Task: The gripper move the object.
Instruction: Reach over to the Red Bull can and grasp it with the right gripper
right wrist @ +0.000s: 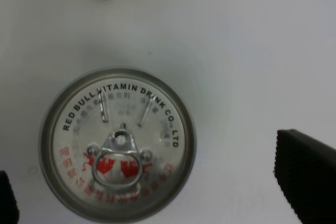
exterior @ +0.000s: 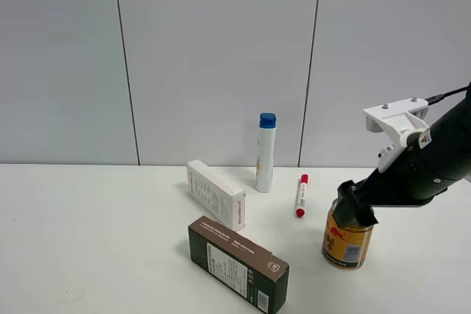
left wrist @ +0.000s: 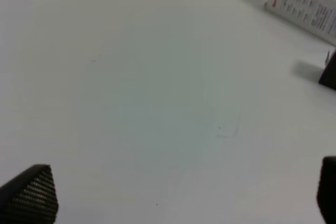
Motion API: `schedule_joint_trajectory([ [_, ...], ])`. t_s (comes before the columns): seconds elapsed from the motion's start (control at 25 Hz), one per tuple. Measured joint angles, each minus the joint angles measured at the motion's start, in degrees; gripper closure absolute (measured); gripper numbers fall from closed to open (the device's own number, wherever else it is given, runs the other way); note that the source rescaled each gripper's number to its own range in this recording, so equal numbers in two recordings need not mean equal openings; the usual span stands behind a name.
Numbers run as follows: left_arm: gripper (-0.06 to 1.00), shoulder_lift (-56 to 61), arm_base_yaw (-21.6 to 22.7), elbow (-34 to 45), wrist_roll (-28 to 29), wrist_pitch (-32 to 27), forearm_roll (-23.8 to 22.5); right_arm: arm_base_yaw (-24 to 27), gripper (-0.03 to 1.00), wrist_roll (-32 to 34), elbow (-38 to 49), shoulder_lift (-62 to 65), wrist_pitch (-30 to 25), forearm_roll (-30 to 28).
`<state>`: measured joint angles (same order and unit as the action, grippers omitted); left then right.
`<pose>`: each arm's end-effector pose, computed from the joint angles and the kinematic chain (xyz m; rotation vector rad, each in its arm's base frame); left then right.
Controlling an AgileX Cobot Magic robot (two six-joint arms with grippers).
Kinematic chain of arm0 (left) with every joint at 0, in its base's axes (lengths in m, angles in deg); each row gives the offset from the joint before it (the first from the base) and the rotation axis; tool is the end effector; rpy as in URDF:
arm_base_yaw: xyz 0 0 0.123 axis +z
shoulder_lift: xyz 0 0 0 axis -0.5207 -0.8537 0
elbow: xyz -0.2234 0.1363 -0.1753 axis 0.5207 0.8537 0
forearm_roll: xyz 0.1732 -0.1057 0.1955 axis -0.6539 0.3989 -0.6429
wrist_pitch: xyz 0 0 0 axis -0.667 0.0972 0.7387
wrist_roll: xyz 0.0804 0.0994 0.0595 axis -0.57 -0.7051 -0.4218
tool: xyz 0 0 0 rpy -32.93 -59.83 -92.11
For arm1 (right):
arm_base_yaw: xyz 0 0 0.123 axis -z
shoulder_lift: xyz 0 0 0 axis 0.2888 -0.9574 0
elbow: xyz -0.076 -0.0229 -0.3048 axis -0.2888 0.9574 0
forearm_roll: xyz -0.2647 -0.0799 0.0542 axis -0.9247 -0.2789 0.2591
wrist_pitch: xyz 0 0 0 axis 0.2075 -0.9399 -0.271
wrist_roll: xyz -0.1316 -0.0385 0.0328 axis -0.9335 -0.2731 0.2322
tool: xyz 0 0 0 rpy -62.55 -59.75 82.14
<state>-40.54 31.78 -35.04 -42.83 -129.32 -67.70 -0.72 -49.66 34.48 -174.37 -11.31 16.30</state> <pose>0.0341 -0.0147 0.2738 0.1018 2.0183 -0.0765 0.3327 0.1049 0.1398 -0.5131 2.4538 0.0820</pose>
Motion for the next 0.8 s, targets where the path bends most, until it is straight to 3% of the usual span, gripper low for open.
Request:
schedule_joint_trajectory([
  [0.48, -0.06, 0.0, 0.0, 0.0, 0.0, 0.0, 0.0, 0.0, -0.03, 0.1, 0.0, -6.9, 8.1, 0.0],
  [0.8, -0.06, 0.0, 0.0, 0.0, 0.0, 0.0, 0.0, -0.4, -0.03, 1.8, 0.0, -7.6, 8.4, 0.0],
])
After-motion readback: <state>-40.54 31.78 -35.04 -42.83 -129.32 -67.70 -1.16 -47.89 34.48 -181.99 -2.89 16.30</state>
